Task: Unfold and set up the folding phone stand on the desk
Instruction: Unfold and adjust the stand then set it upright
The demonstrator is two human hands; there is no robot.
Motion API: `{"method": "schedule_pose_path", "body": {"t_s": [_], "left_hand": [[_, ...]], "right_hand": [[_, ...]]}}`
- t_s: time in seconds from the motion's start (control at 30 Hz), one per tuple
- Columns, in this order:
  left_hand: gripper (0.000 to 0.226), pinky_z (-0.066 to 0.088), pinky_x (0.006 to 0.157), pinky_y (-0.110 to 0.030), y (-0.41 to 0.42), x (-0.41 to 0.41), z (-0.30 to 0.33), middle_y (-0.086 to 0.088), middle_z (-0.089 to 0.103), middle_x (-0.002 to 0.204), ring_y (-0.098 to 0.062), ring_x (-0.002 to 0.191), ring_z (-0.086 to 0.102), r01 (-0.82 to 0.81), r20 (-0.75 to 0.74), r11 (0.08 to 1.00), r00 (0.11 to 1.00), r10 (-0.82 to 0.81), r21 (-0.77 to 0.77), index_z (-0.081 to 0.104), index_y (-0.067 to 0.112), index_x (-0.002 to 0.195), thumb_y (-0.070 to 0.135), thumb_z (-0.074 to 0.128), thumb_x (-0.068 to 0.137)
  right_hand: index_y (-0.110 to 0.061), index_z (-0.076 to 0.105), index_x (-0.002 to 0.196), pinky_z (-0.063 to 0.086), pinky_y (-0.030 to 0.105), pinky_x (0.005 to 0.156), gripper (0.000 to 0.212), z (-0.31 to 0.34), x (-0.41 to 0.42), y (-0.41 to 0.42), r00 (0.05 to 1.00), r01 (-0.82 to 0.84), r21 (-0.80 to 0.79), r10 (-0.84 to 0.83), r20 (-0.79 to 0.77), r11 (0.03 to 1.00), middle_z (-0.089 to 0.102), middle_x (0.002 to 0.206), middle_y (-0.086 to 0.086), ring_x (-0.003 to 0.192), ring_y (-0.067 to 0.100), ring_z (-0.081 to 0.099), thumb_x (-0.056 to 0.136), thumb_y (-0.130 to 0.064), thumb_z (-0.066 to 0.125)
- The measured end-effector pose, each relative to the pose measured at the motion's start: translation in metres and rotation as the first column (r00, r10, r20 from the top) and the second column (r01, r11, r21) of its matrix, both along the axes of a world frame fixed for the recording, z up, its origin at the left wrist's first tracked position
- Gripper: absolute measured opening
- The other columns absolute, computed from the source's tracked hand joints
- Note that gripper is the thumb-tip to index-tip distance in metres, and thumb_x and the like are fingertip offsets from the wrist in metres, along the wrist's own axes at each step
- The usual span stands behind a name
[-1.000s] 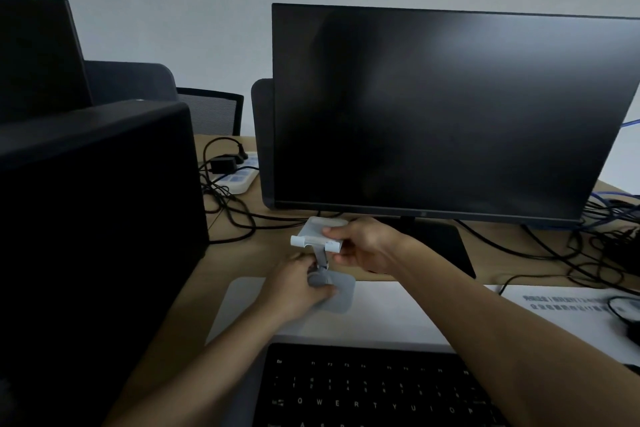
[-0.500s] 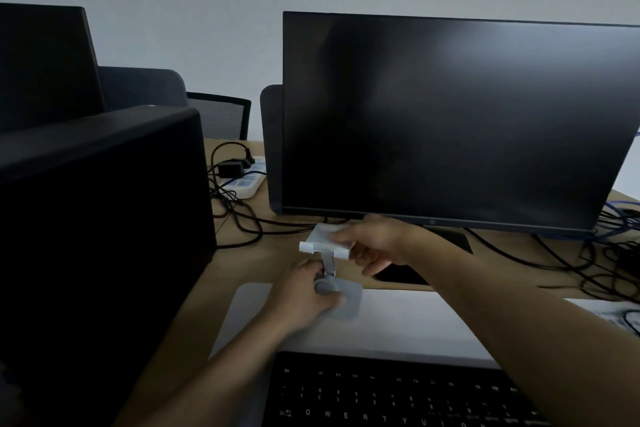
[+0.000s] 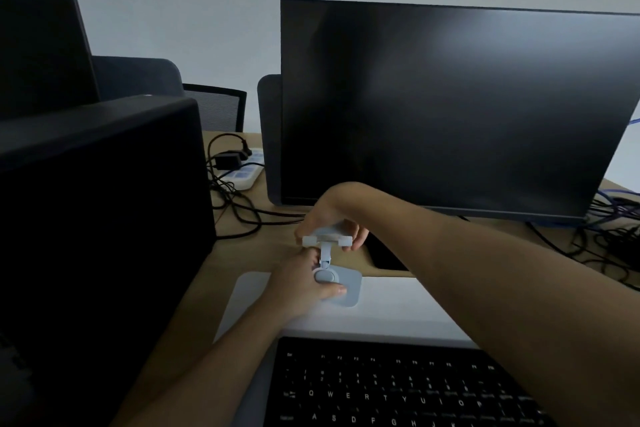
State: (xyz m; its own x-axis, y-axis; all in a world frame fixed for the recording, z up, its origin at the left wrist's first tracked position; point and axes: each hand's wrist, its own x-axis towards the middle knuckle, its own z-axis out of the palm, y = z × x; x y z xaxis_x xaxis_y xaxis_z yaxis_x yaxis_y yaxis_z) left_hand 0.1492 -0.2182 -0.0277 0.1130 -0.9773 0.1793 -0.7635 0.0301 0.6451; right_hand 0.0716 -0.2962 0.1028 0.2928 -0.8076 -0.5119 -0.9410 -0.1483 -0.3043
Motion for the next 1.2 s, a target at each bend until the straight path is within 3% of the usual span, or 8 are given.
{"method": "schedule_pose_path", "body": {"t_s": [0.27,0.43,0.53,0.63,0.83,1.0,1.13,1.2], "left_hand": [[0.049,0.042,0.063,-0.025,-0.001,0.009,-0.003,0.010,0.060,0.083,-0.008,0.077,0.059,0.023,-0.102,1.000,0.994,-0.022,0.009,0.054,0.028,0.087,0.053,0.080,0.053],[0.069,0.049,0.081,-0.027,-0.003,0.013,-0.006,0.008,0.063,0.105,-0.009,0.096,0.061,0.049,-0.139,0.998,0.989,-0.045,0.026,0.056,0.022,0.115,0.047,0.082,0.056],[0.053,0.044,0.070,-0.013,-0.001,0.017,-0.005,0.012,0.063,0.089,0.002,0.082,0.059,0.043,-0.108,0.999,0.993,-0.040,0.029,0.062,0.022,0.099,0.045,0.084,0.057],[0.040,0.039,0.062,-0.007,0.003,0.020,-0.005,0.015,0.060,0.081,0.004,0.077,0.058,0.053,-0.122,0.998,0.991,-0.057,-0.043,0.057,0.029,0.083,0.037,0.086,0.058],[0.058,0.048,0.085,-0.023,0.003,0.021,-0.006,0.010,0.066,0.106,-0.003,0.098,0.062,0.070,-0.179,0.997,0.981,-0.077,-0.042,0.061,0.024,0.110,0.035,0.086,0.059],[0.046,0.041,0.068,-0.005,0.004,0.022,-0.007,0.014,0.068,0.094,0.010,0.087,0.060,0.074,-0.176,0.997,0.981,-0.078,-0.034,0.063,0.031,0.099,0.037,0.085,0.059],[0.051,0.043,0.074,-0.008,0.005,0.022,-0.007,0.013,0.067,0.098,0.008,0.091,0.061,0.100,-0.187,0.993,0.976,-0.111,-0.068,0.061,0.031,0.105,0.034,0.084,0.059],[0.056,0.047,0.082,-0.016,0.004,0.023,-0.007,0.014,0.067,0.104,0.005,0.097,0.061,0.101,-0.199,0.992,0.973,-0.115,-0.077,0.060,0.029,0.110,0.032,0.084,0.059]], "right_hand": [[-0.016,0.058,0.118,0.059,0.030,0.055,0.065,0.000,-0.005,0.005,0.963,-0.266,-0.086,0.261,-0.063,0.960,0.062,0.112,0.011,0.089,0.021,0.068,0.063,-0.046,0.076],[-0.036,0.024,0.147,0.062,0.036,0.072,0.099,0.002,-0.016,0.007,0.901,-0.422,-0.079,0.427,0.070,0.903,0.051,0.127,0.004,0.087,0.012,0.059,0.068,-0.031,0.082],[-0.043,0.010,0.150,0.061,0.033,0.077,0.108,0.001,-0.017,0.006,0.879,-0.466,-0.047,0.469,0.088,0.883,0.038,0.143,0.005,0.101,0.017,0.056,0.071,-0.022,0.081],[-0.042,0.008,0.151,0.058,0.024,0.069,0.108,0.000,-0.015,0.004,0.858,-0.509,-0.020,0.509,0.074,0.861,0.027,0.151,0.006,0.109,0.021,0.049,0.074,-0.018,0.080],[-0.045,0.009,0.149,0.051,0.034,0.090,0.101,0.003,-0.013,0.004,0.782,-0.622,-0.054,0.619,-0.068,0.781,0.029,0.148,0.004,0.113,0.021,0.045,0.077,-0.022,0.076],[-0.044,0.007,0.150,0.051,0.038,0.092,0.102,0.005,-0.013,0.004,0.750,-0.660,-0.030,0.655,-0.096,0.751,0.028,0.148,0.003,0.109,0.020,0.044,0.078,-0.021,0.076],[-0.036,0.009,0.152,0.051,0.039,0.096,0.096,0.011,-0.026,-0.001,0.793,-0.589,-0.107,0.598,0.117,0.801,0.042,0.149,-0.001,0.119,0.020,0.054,0.082,-0.035,0.074],[-0.022,0.026,0.149,0.056,0.034,0.085,0.074,0.015,-0.035,-0.005,0.813,-0.473,-0.232,0.523,0.258,0.850,0.061,0.126,0.001,0.104,0.016,0.063,0.089,-0.044,0.062]]}}
